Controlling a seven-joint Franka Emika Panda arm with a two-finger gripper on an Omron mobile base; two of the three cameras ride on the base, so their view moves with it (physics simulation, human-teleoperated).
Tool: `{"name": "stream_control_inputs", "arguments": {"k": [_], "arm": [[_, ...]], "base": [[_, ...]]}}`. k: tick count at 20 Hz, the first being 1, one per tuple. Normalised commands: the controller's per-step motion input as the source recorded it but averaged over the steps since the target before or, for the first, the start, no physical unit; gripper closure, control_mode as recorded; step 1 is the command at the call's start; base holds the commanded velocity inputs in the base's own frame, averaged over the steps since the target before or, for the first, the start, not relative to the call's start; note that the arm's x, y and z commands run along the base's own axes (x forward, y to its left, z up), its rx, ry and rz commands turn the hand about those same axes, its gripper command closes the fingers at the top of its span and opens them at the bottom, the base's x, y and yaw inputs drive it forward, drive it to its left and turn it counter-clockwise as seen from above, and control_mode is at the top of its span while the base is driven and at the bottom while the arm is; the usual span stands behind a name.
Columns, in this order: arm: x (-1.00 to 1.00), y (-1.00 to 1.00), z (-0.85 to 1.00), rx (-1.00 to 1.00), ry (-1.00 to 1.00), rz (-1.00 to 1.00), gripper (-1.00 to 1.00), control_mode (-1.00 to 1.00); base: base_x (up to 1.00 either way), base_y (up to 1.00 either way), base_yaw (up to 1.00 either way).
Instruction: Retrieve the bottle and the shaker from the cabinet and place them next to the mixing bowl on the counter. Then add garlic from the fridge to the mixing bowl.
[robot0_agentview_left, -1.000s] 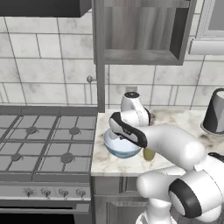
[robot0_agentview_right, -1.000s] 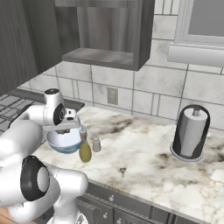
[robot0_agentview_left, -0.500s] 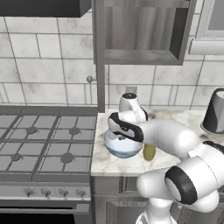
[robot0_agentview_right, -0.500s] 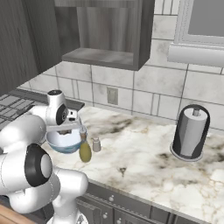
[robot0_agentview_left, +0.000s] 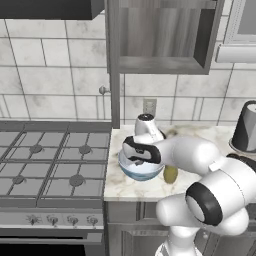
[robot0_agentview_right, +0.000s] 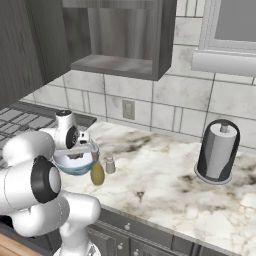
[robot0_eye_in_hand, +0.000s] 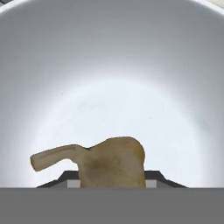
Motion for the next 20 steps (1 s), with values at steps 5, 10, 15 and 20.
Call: {"name": "stream_control_inputs", "arguments": {"k": [5, 10, 15, 20], "arm": [[0.15, 0.0, -0.14, -0.01, 0.0, 0.0, 1.0, -1.0], [0.32, 0.0, 0.0, 0.0, 0.01, 0.0, 1.0, -1.0], [0.18, 0.0, 0.0, 0.0, 0.01, 0.0, 1.0, -1.0], [0.0, 0.0, -0.07, 0.0, 0.0, 0.0, 1.0, -1.0]], "base": [[0.0, 0.0, 0.0], [0.0, 0.0, 0.0], [0.0, 0.0, 0.0], [0.0, 0.0, 0.0]]}}
